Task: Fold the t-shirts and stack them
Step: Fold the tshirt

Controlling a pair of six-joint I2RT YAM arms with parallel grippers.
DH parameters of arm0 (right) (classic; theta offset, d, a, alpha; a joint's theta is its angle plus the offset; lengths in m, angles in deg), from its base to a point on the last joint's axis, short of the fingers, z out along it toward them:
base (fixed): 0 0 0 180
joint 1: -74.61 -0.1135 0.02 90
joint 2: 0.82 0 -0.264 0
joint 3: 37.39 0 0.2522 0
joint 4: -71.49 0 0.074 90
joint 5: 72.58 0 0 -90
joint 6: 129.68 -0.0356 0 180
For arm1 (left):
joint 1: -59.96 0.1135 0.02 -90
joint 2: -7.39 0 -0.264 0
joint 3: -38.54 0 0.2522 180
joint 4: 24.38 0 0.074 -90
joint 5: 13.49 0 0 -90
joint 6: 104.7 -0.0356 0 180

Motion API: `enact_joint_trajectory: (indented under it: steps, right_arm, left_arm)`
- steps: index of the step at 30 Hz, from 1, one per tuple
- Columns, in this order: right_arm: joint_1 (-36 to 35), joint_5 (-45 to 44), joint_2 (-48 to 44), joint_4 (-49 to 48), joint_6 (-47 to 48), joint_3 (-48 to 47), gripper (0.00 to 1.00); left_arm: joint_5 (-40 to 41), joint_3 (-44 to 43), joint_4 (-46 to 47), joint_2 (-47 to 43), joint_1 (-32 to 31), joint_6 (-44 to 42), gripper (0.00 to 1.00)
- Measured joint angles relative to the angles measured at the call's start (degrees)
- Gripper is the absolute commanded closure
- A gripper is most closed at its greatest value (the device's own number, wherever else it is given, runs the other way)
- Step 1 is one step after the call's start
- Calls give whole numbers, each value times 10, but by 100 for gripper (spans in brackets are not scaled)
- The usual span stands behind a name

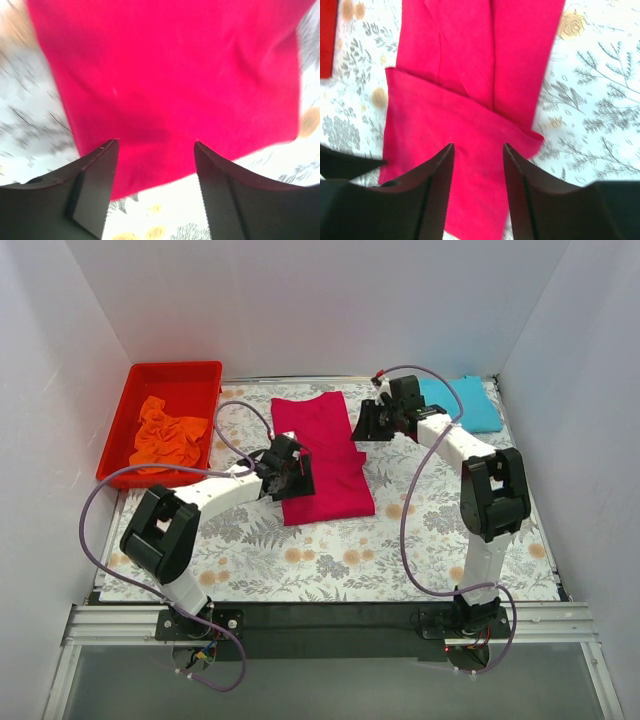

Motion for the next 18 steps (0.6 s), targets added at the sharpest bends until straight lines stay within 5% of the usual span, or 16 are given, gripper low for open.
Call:
enact_joint_trajectory:
  steps: [10, 18]
  right_arm:
    - [47, 43, 9, -5, 13, 54, 56]
    - [43, 69, 73, -5, 13, 38, 57]
  left_arm:
    - [19, -52, 35, 27, 102, -31, 39]
    - [15, -93, 52, 116, 126, -61, 46]
